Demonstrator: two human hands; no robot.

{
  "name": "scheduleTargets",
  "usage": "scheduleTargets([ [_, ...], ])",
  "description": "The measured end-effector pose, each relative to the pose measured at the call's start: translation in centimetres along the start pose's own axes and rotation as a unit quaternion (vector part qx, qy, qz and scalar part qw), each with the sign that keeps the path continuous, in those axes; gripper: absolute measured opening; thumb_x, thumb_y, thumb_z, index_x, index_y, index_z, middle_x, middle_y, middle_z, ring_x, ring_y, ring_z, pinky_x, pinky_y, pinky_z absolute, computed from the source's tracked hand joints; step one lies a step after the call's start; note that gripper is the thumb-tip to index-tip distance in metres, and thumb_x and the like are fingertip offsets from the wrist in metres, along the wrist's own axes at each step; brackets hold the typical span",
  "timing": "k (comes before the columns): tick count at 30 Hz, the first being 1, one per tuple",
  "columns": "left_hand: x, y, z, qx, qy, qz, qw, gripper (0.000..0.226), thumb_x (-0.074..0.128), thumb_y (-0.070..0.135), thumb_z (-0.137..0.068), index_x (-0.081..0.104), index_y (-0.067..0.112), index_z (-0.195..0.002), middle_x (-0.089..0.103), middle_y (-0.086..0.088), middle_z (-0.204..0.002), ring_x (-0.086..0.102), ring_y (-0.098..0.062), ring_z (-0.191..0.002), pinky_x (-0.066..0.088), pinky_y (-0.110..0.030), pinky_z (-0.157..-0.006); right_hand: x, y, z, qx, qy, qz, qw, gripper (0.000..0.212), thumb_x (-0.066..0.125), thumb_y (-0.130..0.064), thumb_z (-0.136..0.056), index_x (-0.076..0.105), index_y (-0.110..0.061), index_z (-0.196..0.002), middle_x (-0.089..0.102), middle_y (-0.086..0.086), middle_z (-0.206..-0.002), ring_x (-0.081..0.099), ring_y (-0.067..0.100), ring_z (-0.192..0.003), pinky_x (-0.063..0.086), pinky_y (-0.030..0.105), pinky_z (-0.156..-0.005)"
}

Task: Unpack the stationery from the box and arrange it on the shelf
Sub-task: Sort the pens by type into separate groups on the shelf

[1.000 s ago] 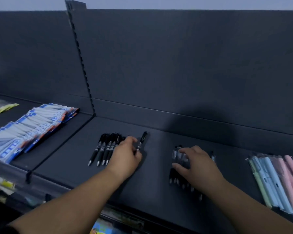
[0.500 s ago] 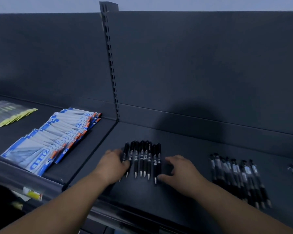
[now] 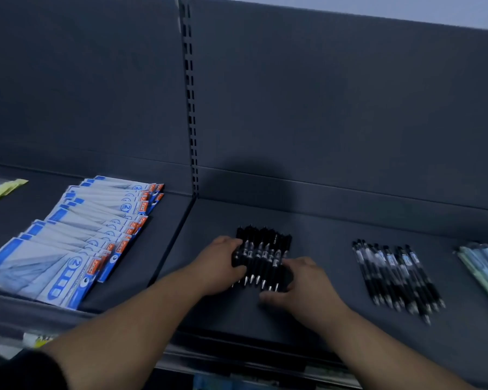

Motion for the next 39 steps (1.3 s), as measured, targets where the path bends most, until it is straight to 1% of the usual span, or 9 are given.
scheduleTargets([
  [4, -0.2, -0.1, 3.1, 0.010, 0.040, -0.003, 0.999, 0.062, 0.061, 0.036, -0.090, 0.036, 0.018, -0.144, 0.035, -0.002, -0.147, 0.036, -0.013, -0.133, 0.020, -0.012, -0.106, -0.4, 0.0, 1.0, 0.001, -0.002, 0.028, 1.000, 0.065, 0.075, -0.050, -0.074, 0.053, -0.024, -0.129, 0.048, -0.002, -0.118, 0.051, 0.013, -0.114, 0.032, 0.009, -0.088],
  [6, -0.6, -0.2, 5.3, 0.010, 0.085, -0.008, 0.996, 0.059, 0.062, 0.036, -0.089, 0.041, 0.018, -0.141, 0.040, -0.002, -0.143, 0.038, -0.012, -0.131, 0.019, -0.010, -0.104, -0.7, -0.4, 1.4, -0.011, -0.008, 0.054, 0.998, 0.069, 0.068, -0.056, -0.079, 0.046, -0.024, -0.136, 0.044, -0.001, -0.132, 0.050, 0.014, -0.119, 0.038, 0.019, -0.097],
  [8, -1.1, -0.5, 8.0, -0.010, 0.121, -0.014, 0.993, 0.058, 0.063, 0.035, -0.088, 0.042, 0.018, -0.140, 0.040, 0.000, -0.142, 0.038, -0.011, -0.132, 0.019, -0.009, -0.104, -1.0, -1.5, 1.9, -0.041, -0.016, 0.079, 0.996, 0.066, 0.060, -0.058, -0.084, 0.043, -0.026, -0.139, 0.041, -0.002, -0.138, 0.050, 0.015, -0.121, 0.042, 0.025, -0.098],
  [14, 0.0, -1.6, 18.5, -0.113, 0.229, -0.009, 0.967, 0.051, 0.066, 0.032, -0.084, 0.051, 0.022, -0.132, 0.045, 0.004, -0.133, 0.046, -0.008, -0.122, 0.020, -0.003, -0.092, 0.7, -4.3, 5.5, -0.175, -0.051, 0.042, 0.982, 0.052, 0.057, -0.053, -0.089, 0.050, -0.026, -0.134, 0.047, -0.007, -0.131, 0.051, 0.010, -0.112, 0.042, 0.020, -0.093],
  [17, 2.6, -2.1, 24.9, -0.188, 0.274, -0.010, 0.943, 0.050, 0.068, 0.028, -0.081, 0.052, 0.021, -0.128, 0.046, 0.003, -0.128, 0.050, -0.011, -0.117, 0.027, -0.008, -0.094, 3.0, -5.5, 8.9, -0.256, -0.074, -0.009, 0.964, 0.044, 0.061, -0.045, -0.090, 0.055, -0.025, -0.128, 0.049, -0.011, -0.120, 0.049, 0.002, -0.104, 0.036, 0.013, -0.089],
  [22, 7.9, -3.6, 36.1, -0.311, 0.254, -0.046, 0.915, 0.055, 0.064, 0.039, -0.084, 0.046, 0.027, -0.134, 0.041, 0.007, -0.133, 0.046, -0.012, -0.121, 0.036, -0.021, -0.102, 9.6, -6.0, 15.3, -0.328, -0.163, -0.021, 0.930, 0.042, 0.068, -0.044, -0.081, 0.060, -0.028, -0.119, 0.055, -0.009, -0.114, 0.058, 0.012, -0.103, 0.044, 0.023, -0.090],
  [26, 10.0, -5.3, 45.0, -0.423, 0.251, -0.054, 0.869, 0.058, 0.060, 0.045, -0.086, 0.042, 0.029, -0.138, 0.040, 0.007, -0.137, 0.047, -0.013, -0.120, 0.041, -0.025, -0.099, 14.5, -6.1, 18.6, -0.329, -0.256, 0.079, 0.905, 0.063, 0.058, -0.058, -0.084, 0.044, -0.030, -0.138, 0.046, -0.006, -0.136, 0.046, 0.013, -0.125, 0.040, 0.026, -0.101],
  [29, 11.2, -6.8, 50.4, -0.488, 0.249, -0.065, 0.834, 0.061, 0.059, 0.047, -0.086, 0.040, 0.028, -0.141, 0.039, 0.007, -0.142, 0.044, -0.015, -0.124, 0.040, -0.026, -0.102, 17.1, -7.9, 19.8, -0.339, -0.294, 0.140, 0.883, 0.071, 0.056, -0.061, -0.084, 0.038, -0.027, -0.143, 0.041, -0.002, -0.142, 0.041, 0.017, -0.130, 0.039, 0.030, -0.105],
  [39, 10.4, -16.2, 63.2, -0.576, 0.239, -0.030, 0.781, 0.062, 0.057, 0.046, -0.087, 0.037, 0.027, -0.143, 0.036, 0.006, -0.145, 0.042, -0.014, -0.128, 0.038, -0.026, -0.105, 27.7, -23.5, 25.3, -0.406, -0.343, 0.218, 0.819, 0.072, 0.052, -0.059, -0.087, 0.033, -0.024, -0.147, 0.037, 0.001, -0.147, 0.040, 0.020, -0.133, 0.039, 0.032, -0.106],
])
Point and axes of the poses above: each hand's wrist, its own z-axis away from the middle knuckle, its own x-axis out of the palm, y = z × x, the point moved 4 cm from there along -z, towards the middle knuckle
